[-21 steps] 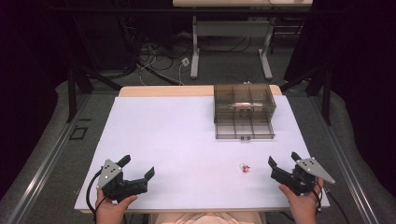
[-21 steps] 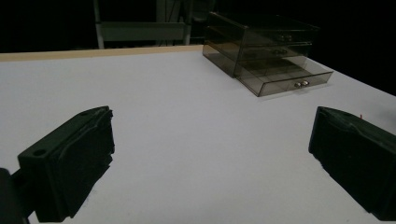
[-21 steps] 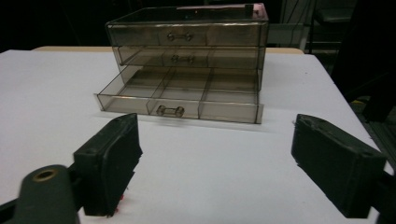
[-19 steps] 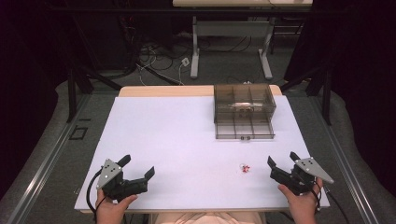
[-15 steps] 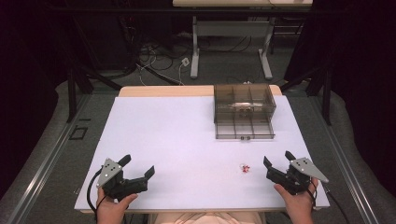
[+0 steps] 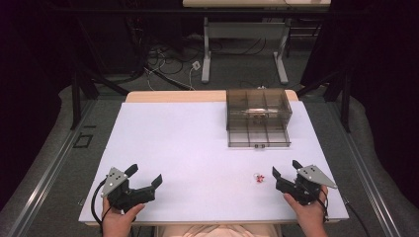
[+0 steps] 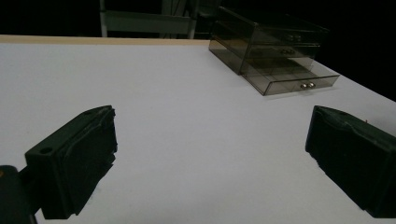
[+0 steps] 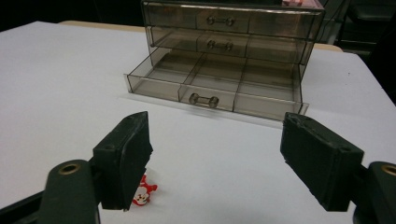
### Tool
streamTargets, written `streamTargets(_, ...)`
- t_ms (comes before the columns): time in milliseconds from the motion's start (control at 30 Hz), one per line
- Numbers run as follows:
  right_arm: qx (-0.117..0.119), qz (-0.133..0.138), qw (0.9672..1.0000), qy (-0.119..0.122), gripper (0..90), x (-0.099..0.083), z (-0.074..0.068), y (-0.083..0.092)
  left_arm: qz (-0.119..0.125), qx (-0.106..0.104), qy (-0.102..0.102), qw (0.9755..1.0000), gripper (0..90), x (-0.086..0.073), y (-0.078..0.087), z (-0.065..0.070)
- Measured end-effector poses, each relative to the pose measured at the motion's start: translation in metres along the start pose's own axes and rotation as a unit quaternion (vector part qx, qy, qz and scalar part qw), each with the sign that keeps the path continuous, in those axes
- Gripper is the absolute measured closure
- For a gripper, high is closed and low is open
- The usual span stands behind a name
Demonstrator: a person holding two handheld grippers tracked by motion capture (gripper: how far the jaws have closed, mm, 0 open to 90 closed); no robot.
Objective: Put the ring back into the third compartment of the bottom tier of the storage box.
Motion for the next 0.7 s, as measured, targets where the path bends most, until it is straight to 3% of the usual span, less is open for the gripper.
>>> streamTargets(300,0.015,-0.023,0.9996,0.008,25.0,0.000,-0.009,-0.008,0.002,0.001,-0.001,1.0000,2.5,0.000,0.001,0.001)
streamTargets(700,0.024,-0.032,0.9992,0.007,27.1,0.001,-0.017,-0.016,0.006,0.003,-0.001,1.0000,2.9,0.000,0.002,0.002)
Point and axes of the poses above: each handheld gripper's, and its own axes: y roughly backward along the jaws, x roughly out of its top, z roughly to its right, the point moved 3 cm from there along -y, roughly forward along the jaws, and after that the axes turned 8 degrees about -z, right-handed, at the moved point
